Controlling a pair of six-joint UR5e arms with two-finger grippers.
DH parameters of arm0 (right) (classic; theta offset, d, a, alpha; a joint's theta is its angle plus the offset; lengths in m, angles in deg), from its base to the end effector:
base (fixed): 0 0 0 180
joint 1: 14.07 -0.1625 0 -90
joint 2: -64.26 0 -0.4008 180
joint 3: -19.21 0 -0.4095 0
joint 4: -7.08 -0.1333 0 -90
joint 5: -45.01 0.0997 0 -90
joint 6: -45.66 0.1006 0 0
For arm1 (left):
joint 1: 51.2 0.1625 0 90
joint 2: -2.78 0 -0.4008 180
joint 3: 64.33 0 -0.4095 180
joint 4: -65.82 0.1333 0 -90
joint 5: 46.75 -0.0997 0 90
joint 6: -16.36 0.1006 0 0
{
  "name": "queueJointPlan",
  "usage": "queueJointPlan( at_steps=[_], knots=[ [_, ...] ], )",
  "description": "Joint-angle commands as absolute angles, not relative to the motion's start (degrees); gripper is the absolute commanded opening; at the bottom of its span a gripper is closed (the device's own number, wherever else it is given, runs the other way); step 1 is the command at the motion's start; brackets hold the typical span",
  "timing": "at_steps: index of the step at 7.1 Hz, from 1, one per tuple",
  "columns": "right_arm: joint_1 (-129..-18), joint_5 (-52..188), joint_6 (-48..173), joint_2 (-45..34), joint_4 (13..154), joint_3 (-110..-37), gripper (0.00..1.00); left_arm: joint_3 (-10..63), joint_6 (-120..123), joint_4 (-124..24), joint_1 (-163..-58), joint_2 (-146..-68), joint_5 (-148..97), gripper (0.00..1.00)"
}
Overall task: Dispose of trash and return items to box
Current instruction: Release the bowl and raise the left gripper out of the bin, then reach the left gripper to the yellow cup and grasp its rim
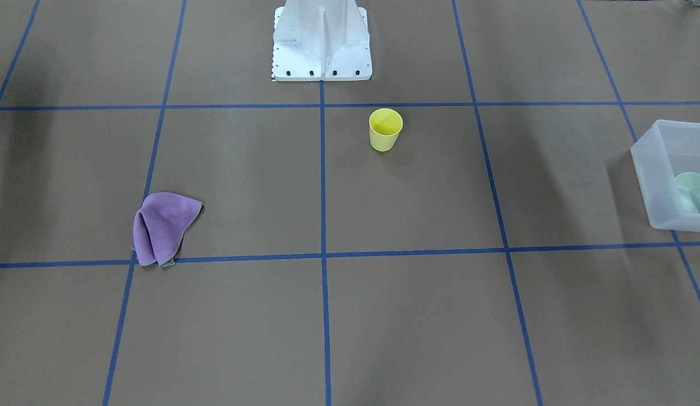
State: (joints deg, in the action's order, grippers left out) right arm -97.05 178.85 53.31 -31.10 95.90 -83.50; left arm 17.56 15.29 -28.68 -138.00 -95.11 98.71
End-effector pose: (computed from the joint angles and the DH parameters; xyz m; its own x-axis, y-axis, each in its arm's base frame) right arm 0.0047 -0.4822 0.5661 0.7131 -0.0578 0.6986 0.0262 0.9981 0.0558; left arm -0.0186 -0.5701 0.6105 0.5636 0.0744 -0.8227 -0.0451 0.9972 0.0593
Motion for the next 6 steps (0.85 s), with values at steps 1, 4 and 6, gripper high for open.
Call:
queueJointPlan(
  at_steps=[1,4,6],
  knots=[
    [-97.0,178.8,53.4,-31.1,95.9,-83.4,1.00,41.7,4.1,-9.4,-133.9,-94.8,94.4,0.97],
    [-95.5,178.5,53.6,-30.8,95.8,-83.2,1.00,57.2,-29.9,-15.4,-112.6,-94.7,88.5,0.97],
    [-92.8,178.5,58.1,-29.4,95.7,-83.7,1.00,57.3,-47.0,-17.8,-98.9,-102.0,79.4,0.97]
  ],
)
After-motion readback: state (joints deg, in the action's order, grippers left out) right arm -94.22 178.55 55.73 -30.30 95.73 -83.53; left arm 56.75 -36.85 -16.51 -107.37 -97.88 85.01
